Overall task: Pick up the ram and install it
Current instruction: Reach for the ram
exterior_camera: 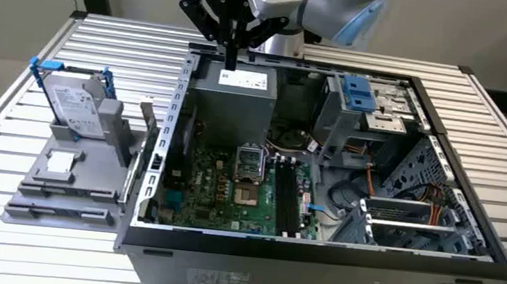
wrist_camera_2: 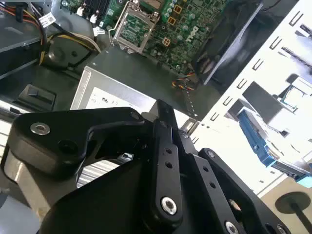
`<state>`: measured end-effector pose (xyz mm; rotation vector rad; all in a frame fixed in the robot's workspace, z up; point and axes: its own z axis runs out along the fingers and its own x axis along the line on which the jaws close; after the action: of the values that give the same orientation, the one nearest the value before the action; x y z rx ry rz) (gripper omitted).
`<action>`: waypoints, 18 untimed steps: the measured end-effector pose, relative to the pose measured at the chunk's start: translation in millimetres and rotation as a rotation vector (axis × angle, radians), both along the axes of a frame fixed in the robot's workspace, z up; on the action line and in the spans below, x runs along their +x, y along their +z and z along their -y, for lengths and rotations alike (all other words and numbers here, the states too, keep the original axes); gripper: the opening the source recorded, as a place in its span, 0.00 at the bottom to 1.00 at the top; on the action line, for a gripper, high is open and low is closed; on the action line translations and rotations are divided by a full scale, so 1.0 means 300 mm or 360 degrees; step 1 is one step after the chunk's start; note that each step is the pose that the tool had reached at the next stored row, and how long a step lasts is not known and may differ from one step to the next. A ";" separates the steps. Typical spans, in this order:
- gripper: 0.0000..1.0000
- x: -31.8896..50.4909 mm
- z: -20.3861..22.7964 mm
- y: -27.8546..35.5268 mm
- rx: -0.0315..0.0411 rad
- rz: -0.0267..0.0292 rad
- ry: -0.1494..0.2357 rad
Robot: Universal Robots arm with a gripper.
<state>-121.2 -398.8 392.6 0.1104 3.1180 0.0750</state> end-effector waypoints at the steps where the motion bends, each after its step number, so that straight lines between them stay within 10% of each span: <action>1: 0.00 0.000 0.000 0.000 0.0000 0.00000 0.0000; 18: 0.00 -0.026 -0.002 0.000 0.0000 -0.00001 0.0002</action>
<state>-128.9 -398.3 392.7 0.1085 3.1182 0.0748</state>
